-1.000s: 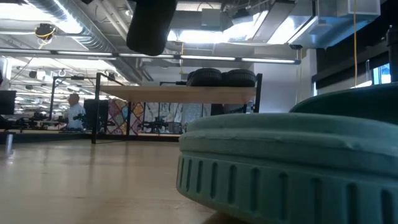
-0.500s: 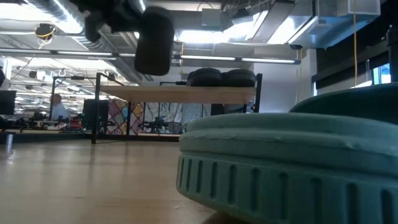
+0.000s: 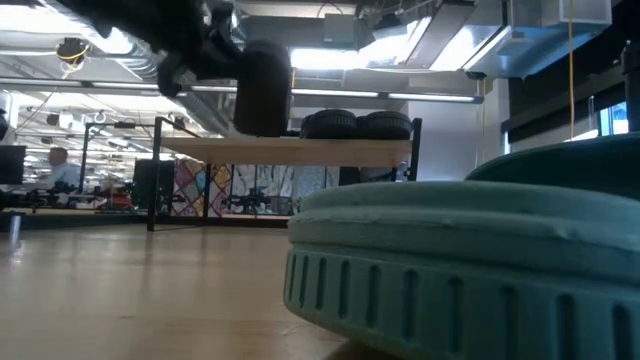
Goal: Pick and place slides into the shelf
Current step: Put the black slide on the shelf
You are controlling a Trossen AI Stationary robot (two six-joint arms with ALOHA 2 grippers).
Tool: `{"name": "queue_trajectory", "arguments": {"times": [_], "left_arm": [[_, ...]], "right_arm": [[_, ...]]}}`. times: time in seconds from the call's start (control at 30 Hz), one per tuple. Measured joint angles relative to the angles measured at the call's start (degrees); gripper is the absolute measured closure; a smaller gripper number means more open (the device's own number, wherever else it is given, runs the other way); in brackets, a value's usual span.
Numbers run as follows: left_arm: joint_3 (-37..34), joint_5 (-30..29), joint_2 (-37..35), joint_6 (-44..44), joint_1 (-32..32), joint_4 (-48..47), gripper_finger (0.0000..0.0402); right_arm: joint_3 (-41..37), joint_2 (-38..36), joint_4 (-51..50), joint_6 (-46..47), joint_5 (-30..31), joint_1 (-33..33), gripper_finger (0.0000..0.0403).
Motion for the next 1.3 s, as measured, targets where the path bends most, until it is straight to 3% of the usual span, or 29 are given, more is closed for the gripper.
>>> {"name": "queue_trajectory", "arguments": {"times": [0.57, 0.77, 0.9, 1.03, 1.3], "left_arm": [[0.00, 8.39, 8.30, 4.78, 6.40, 3.42, 0.0351], [0.02, 8.62, 10.03, 4.80, 6.55, 3.50, 0.0351], [0.02, 8.22, 10.32, 4.63, 6.53, 3.43, 0.0312], [0.02, 3.73, 10.37, 2.89, 6.59, 3.21, 0.0272], [0.02, 1.25, 10.37, 2.63, 6.54, 3.19, 0.0255]], "right_arm": [[0.00, 0.04, -7.26, 7.30, -0.03, 0.00, 0.0163], [0.00, 0.04, -7.27, 7.26, -0.03, 0.00, 0.0163], [0.00, 0.04, -7.40, 7.20, -0.03, 0.00, 0.0163], [0.00, 0.04, -7.69, 7.10, -0.03, -0.02, 0.0163], [0.00, 0.04, -7.86, 7.08, -0.03, -0.02, 0.0163]]}}
